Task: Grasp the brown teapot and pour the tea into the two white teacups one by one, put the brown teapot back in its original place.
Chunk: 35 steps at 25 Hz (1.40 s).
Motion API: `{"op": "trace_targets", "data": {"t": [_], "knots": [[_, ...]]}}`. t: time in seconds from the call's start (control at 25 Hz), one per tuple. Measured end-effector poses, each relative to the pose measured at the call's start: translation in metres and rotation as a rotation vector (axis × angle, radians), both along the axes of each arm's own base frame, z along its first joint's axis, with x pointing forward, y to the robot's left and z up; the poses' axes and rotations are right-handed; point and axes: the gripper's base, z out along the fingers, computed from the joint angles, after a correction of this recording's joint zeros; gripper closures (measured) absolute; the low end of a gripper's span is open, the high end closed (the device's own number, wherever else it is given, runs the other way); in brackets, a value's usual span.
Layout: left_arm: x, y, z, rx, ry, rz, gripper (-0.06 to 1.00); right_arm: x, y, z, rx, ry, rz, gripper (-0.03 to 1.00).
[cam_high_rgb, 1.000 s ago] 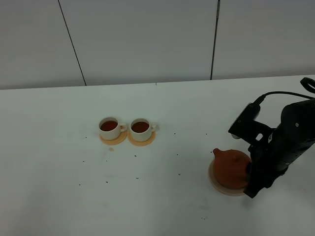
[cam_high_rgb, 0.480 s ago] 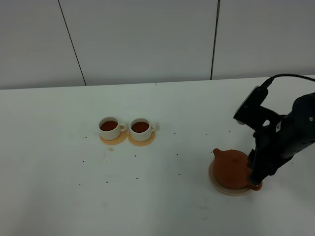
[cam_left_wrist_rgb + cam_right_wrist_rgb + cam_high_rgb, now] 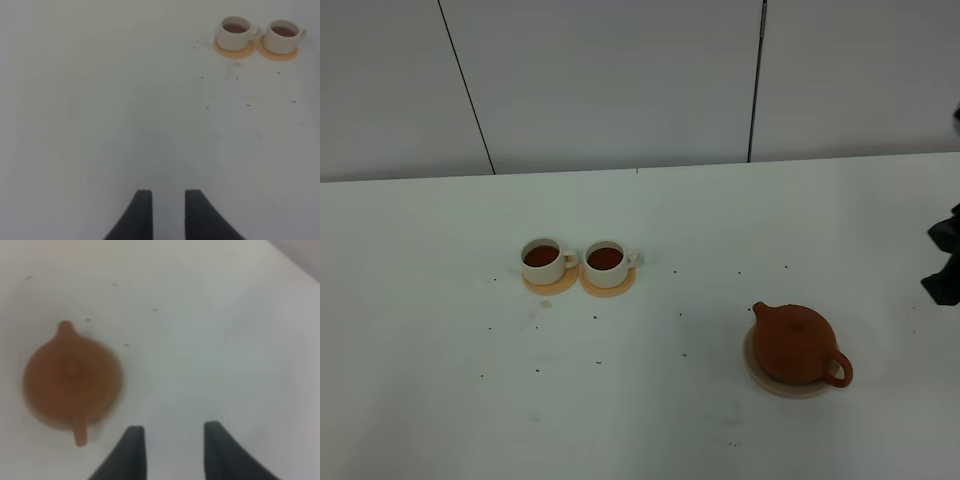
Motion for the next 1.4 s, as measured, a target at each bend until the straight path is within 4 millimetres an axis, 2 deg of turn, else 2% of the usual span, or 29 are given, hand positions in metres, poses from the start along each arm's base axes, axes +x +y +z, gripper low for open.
{"op": "trace_targets", "data": {"t": [0.08,0.16,0.28,0.44,0.68,0.84,0.92,1.04,1.4], "knots": [[0.000,0.000,0.000,0.000,0.000,0.000,0.71,-0.016,-0.010,0.014,0.030,-0.044,-0.041,0.76],[0.000,0.000,0.000,0.000,0.000,0.000,0.71,-0.032,-0.019,0.018,0.059,-0.091,-0.082,0.79],[0.000,0.000,0.000,0.000,0.000,0.000,0.71,-0.064,-0.034,0.010,0.109,-0.187,-0.169,0.82],[0.000,0.000,0.000,0.000,0.000,0.000,0.71,-0.120,-0.052,-0.001,0.219,-0.353,-0.297,0.87],[0.000,0.000,0.000,0.000,0.000,0.000,0.71,-0.214,-0.072,0.005,0.452,-0.583,-0.457,0.95],[0.000,0.000,0.000,0.000,0.000,0.000,0.71,-0.259,-0.082,-0.012,0.483,-0.518,-0.568,0.98],[0.000,0.000,0.000,0.000,0.000,0.000,0.71,-0.269,-0.082,-0.019,0.488,-0.436,-0.587,0.98],[0.000,0.000,0.000,0.000,0.000,0.000,0.71,-0.271,-0.073,-0.028,0.486,-0.325,-0.511,0.98],[0.000,0.000,0.000,0.000,0.000,0.000,0.71,-0.257,-0.060,-0.061,0.450,-0.157,-0.396,0.98]]}}
